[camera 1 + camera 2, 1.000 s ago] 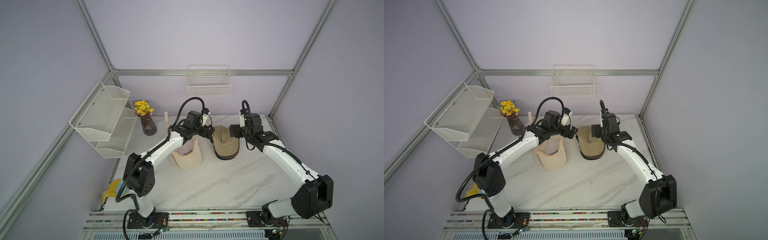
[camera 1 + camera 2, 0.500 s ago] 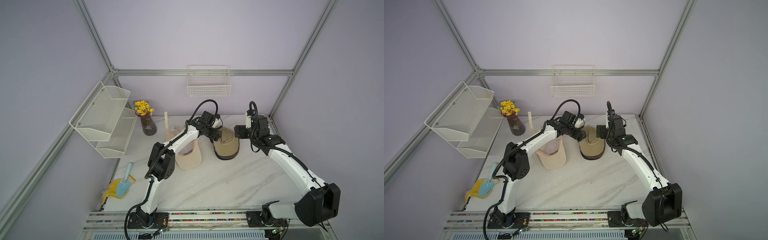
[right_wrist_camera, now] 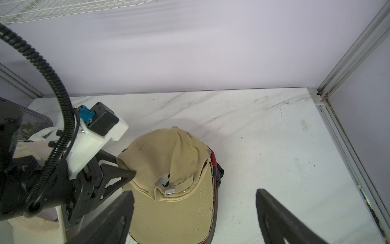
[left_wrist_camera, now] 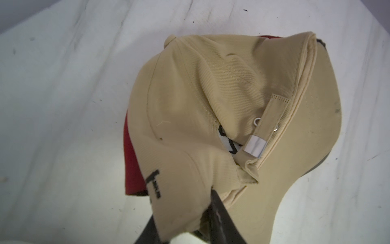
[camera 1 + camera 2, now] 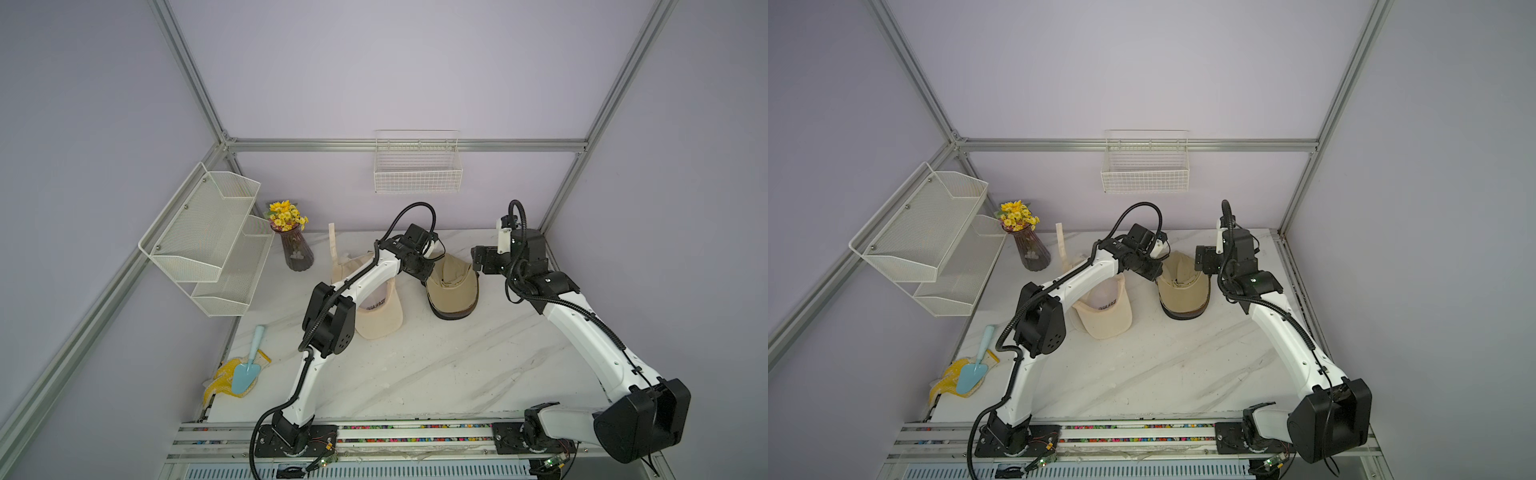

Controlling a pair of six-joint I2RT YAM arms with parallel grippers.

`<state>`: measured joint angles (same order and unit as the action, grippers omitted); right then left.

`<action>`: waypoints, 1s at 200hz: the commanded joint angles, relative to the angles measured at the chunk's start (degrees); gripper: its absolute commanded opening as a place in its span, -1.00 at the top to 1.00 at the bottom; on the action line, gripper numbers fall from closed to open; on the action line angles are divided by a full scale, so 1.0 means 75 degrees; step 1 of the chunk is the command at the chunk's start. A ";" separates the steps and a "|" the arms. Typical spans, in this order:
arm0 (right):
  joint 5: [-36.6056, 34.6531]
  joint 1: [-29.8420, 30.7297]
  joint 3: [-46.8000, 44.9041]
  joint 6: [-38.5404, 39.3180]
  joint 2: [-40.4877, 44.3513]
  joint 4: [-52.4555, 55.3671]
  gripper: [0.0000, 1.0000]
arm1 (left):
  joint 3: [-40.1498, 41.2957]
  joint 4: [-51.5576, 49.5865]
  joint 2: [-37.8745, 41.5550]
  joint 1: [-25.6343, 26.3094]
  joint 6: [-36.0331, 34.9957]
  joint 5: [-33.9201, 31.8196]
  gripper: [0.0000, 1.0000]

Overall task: Open the adjustable buckle of the baseball cap
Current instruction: Pick up the baseball cap.

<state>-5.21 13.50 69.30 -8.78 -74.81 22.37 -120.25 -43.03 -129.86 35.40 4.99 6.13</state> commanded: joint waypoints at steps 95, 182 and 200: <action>0.0047 -0.0048 -0.0181 -0.0105 0.0646 -0.0123 -0.84 | -0.0911 0.0086 0.0855 0.0062 -0.0003 0.0020 1.00; 0.0458 -0.0010 -0.0086 0.0032 0.1078 0.0013 -0.83 | -0.0925 0.0038 0.2464 0.0073 0.0474 0.0649 1.00; 0.0524 0.0087 -0.0200 0.0214 0.1112 -0.0050 -0.82 | -0.0612 -0.0049 0.2900 0.0072 0.0420 0.0520 1.00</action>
<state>-2.83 13.52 68.42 -8.58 -67.59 22.33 -124.95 -44.23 -113.65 35.77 7.09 9.28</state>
